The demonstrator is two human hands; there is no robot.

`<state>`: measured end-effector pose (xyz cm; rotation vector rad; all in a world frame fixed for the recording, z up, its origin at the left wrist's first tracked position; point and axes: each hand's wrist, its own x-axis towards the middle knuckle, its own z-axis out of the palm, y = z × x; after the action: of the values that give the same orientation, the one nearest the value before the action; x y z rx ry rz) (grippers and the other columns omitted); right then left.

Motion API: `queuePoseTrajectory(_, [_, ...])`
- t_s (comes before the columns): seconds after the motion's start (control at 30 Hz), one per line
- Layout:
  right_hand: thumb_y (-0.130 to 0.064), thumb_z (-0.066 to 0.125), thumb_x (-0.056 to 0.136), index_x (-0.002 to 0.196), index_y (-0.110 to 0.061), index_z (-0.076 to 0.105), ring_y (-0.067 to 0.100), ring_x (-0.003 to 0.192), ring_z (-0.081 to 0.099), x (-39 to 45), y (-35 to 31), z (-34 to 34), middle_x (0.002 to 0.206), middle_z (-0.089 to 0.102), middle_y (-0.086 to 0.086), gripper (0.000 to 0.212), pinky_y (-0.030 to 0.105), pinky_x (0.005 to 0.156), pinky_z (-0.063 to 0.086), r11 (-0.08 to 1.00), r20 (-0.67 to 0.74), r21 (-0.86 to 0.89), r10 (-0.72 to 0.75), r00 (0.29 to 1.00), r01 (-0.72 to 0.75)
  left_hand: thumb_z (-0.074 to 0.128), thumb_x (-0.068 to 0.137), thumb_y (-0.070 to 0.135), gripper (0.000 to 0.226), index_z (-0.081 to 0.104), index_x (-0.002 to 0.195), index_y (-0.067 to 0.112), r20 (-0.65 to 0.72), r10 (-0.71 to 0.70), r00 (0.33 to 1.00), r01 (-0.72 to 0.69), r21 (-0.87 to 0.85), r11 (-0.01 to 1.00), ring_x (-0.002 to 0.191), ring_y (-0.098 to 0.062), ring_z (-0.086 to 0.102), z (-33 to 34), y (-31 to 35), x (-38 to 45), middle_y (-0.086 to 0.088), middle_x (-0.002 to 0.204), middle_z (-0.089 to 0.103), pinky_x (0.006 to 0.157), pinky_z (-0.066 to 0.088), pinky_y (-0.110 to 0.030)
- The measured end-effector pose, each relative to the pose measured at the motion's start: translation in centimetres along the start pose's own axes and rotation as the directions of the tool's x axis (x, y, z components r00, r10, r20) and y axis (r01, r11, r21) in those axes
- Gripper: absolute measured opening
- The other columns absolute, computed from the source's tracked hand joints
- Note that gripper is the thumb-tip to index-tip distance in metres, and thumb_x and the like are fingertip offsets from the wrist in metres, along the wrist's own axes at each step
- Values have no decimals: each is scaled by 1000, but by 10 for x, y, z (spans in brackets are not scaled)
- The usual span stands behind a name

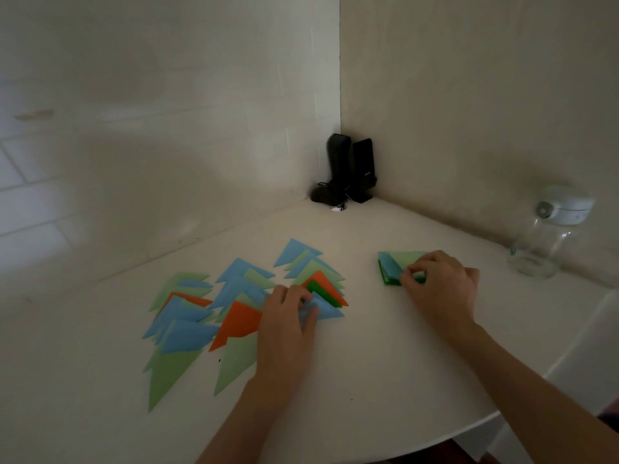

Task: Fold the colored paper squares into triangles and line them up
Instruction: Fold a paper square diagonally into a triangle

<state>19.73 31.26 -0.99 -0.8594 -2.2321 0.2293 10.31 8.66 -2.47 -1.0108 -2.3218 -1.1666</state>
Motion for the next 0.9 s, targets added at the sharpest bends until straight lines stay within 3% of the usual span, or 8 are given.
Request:
queuePoseTrajectory(0.1, [-26,73,75,71,-22,72,15,78,57,-13,-5,-24,86,66,-6,5,37,76,34,994,-130,11,-104,986,107,67,82,10,28,53,105,19,-11,0,1000,0,-54,999,80,-6,43,-4,9,-10,9,90,45,71,36,-14])
queuePoseTrajectory(0.23, [-27,68,71,68,-24,68,13,78,58,-56,-24,-50,83,65,-10,4,35,76,35,956,-228,72,-262,938,285,67,78,2,39,45,100,24,-39,-57,998,50,-151,987,74,-7,45,-12,20,-27,9,86,43,67,40,-15])
queuePoseTrajectory(0.33, [-29,64,71,67,-25,66,12,78,59,-90,-35,-54,83,64,-12,5,33,74,35,918,-170,98,-366,915,385,63,81,7,31,44,91,30,107,-6,994,26,-187,982,77,-9,51,-17,25,-42,12,84,49,68,43,-19])
queuePoseTrajectory(0.43, [-31,58,70,65,-26,65,11,76,61,-113,-43,-48,82,64,-15,10,32,71,35,889,-60,132,-434,899,438,57,81,17,21,51,98,29,201,131,971,-96,-176,980,91,-4,52,-20,24,-55,16,96,52,78,42,-16])
queuePoseTrajectory(0.53, [-34,53,69,64,-26,63,13,70,61,-128,-48,-39,77,63,-14,14,32,65,35,897,84,150,-430,899,416,50,80,27,26,56,104,27,280,186,942,-143,-166,976,100,1,47,-20,20,-62,14,104,54,85,35,-8])
queuePoseTrajectory(0.63, [-38,53,70,69,-27,63,14,72,59,-133,-48,-34,75,60,-14,14,34,61,47,917,189,257,-358,914,306,49,81,36,28,60,104,24,311,167,936,-121,-161,979,100,-4,49,-19,14,-66,11,103,57,86,36,-11])
queuePoseTrajectory(0.8, [-45,54,67,65,-25,67,12,69,60,-126,-47,-28,74,64,-13,23,35,63,53,913,246,378,-255,935,150,55,78,41,23,66,83,21,294,125,948,-62,-214,975,87,-8,55,-17,12,-60,10,88,62,80,43,-21])
queuePoseTrajectory(0.9, [-50,55,66,62,-27,65,5,68,57,-125,-47,-26,73,59,-15,26,30,64,52,905,254,415,-212,944,92,59,72,42,22,65,73,21,262,62,963,7,-255,967,79,-4,54,-14,14,-56,10,80,61,73,42,-15])
